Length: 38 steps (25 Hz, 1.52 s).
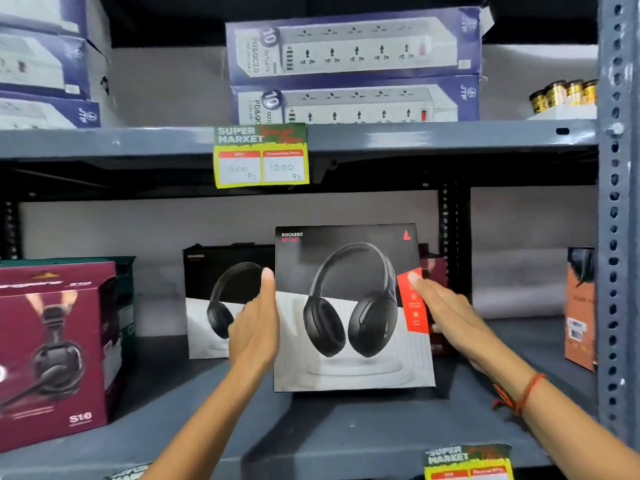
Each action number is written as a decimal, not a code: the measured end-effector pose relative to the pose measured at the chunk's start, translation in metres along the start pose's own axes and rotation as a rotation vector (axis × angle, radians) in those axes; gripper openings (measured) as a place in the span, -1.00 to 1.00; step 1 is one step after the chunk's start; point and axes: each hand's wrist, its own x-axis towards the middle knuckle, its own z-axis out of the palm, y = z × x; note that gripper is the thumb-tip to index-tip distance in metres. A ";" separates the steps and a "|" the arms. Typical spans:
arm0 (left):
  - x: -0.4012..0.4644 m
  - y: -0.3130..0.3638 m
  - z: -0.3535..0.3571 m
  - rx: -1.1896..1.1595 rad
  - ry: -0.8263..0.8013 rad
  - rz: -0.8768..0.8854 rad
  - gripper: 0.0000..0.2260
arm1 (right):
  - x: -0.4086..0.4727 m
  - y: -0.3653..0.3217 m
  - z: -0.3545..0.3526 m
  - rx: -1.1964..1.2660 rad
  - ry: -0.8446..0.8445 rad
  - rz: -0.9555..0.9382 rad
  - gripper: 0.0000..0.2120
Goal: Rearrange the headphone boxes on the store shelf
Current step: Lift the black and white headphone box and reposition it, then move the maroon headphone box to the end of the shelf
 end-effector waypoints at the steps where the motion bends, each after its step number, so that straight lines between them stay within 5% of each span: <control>1: 0.001 -0.007 -0.011 -0.024 0.008 -0.005 -0.17 | -0.001 -0.004 0.014 0.016 -0.020 -0.007 -0.18; 6: 0.035 -0.051 -0.069 -0.185 -0.120 -0.148 0.18 | -0.013 -0.043 0.088 0.092 -0.170 0.025 -0.45; 9: 0.060 -0.073 -0.100 -0.273 -0.153 -0.178 0.19 | -0.008 -0.061 0.131 0.159 -0.237 0.021 -0.35; 14: 0.079 -0.069 -0.126 -0.348 -0.174 -0.214 -0.19 | 0.004 -0.076 0.185 0.236 -0.270 0.076 -0.52; 17: 0.094 -0.073 -0.126 -0.319 -0.183 -0.262 -0.23 | 0.018 -0.065 0.205 0.265 -0.248 0.088 -0.75; 21: 0.103 -0.083 -0.124 -0.305 -0.222 -0.313 -0.18 | 0.025 -0.052 0.216 0.298 -0.253 0.080 -0.15; 25: 0.103 -0.089 -0.123 -0.278 -0.220 -0.309 -0.09 | 0.023 -0.052 0.219 0.317 -0.251 0.097 -0.13; 28: 0.088 -0.070 -0.124 -0.204 -0.038 0.050 -0.40 | 0.021 -0.072 0.219 0.287 0.019 -0.016 -0.12; 31: 0.057 -0.034 -0.141 -0.089 0.141 0.493 -0.46 | 0.003 -0.115 0.222 0.310 0.255 -0.335 -0.14; 35: 0.038 -0.014 -0.201 -0.052 0.467 0.770 -0.45 | -0.019 -0.157 0.263 0.440 0.069 -0.578 -0.23; 38: 0.049 -0.049 -0.260 0.056 0.690 0.544 -0.40 | -0.031 -0.167 0.308 0.314 -0.333 -0.518 -0.23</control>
